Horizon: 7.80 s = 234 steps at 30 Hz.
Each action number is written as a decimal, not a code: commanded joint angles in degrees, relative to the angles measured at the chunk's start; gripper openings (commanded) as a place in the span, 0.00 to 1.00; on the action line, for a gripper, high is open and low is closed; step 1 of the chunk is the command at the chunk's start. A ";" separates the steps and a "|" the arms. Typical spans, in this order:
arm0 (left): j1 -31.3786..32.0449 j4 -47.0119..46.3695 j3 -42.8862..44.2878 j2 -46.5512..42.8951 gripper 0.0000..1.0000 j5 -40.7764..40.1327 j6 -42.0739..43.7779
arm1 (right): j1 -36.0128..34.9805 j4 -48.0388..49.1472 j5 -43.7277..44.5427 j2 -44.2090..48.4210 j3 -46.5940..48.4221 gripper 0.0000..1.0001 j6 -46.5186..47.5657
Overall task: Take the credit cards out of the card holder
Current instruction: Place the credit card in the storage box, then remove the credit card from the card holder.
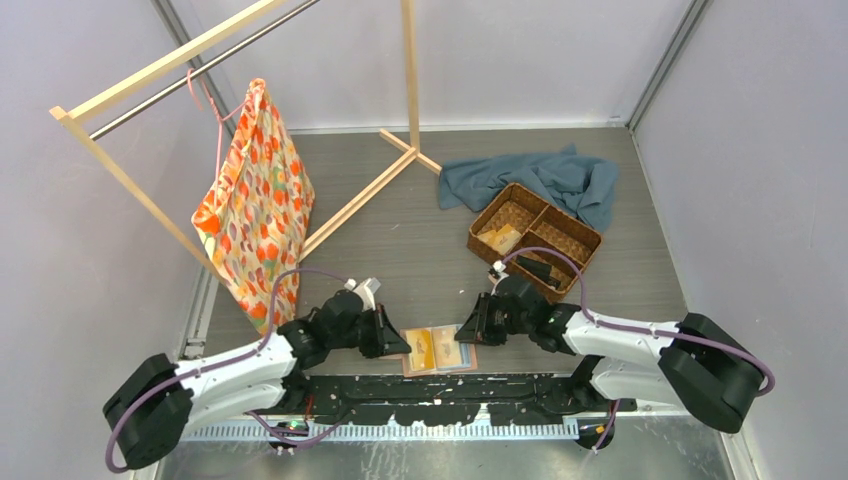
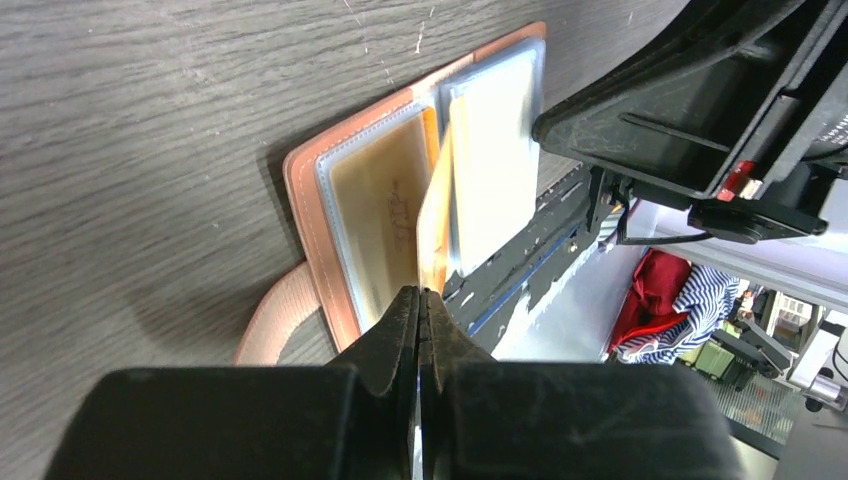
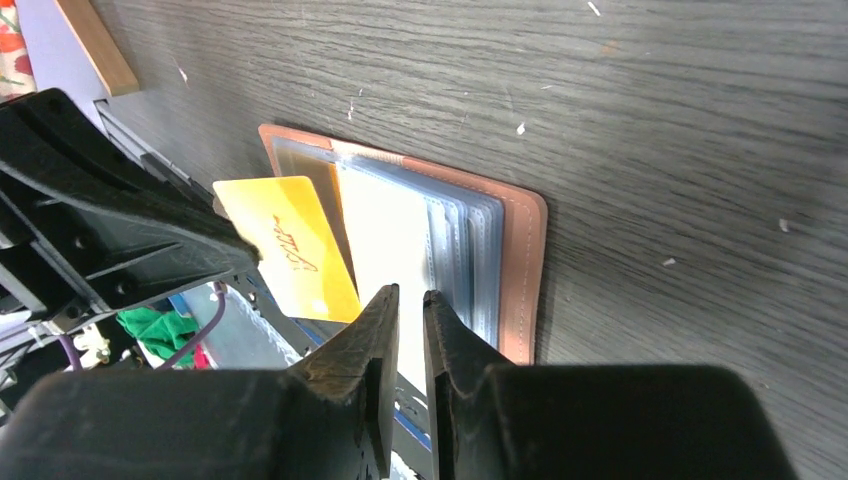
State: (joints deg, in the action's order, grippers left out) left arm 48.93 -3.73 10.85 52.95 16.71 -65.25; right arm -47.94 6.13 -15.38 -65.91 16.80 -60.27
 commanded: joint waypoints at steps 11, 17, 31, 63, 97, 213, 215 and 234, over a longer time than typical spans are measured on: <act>-0.58 11.65 1.05 -13.00 0.01 -0.36 0.33 | -0.23 -8.30 2.52 7.28 4.80 0.40 3.02; -0.59 11.53 3.01 -14.98 0.01 2.70 0.32 | -0.25 3.61 -4.22 8.78 3.39 0.49 2.40; -1.17 11.47 5.40 -20.22 0.01 6.04 -1.77 | -0.24 33.38 -18.94 -2.76 -0.54 0.72 -7.53; -3.12 7.49 4.12 -22.48 0.01 6.75 -5.09 | -0.85 47.76 -29.30 -13.47 1.27 0.01 -13.00; -3.33 29.31 14.65 -21.83 0.32 -4.47 4.03 | 38.72 -25.19 5.87 -25.47 48.84 0.32 25.61; 0.12 -1.20 13.20 18.30 0.03 1.02 1.33 | -12.06 -5.41 13.32 -4.26 12.32 0.21 5.12; 0.12 -0.62 13.23 17.55 0.02 0.70 1.48 | -12.04 -5.45 13.52 -3.54 11.93 0.20 5.21; 0.12 9.93 16.99 13.80 0.16 -3.90 4.77 | -11.93 -15.20 22.09 3.37 9.51 0.18 2.54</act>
State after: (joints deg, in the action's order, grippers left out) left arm 48.75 -0.23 23.97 70.83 16.56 -63.44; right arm -59.68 -5.08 1.02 -66.92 26.96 -56.16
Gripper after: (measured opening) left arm 0.087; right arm 0.183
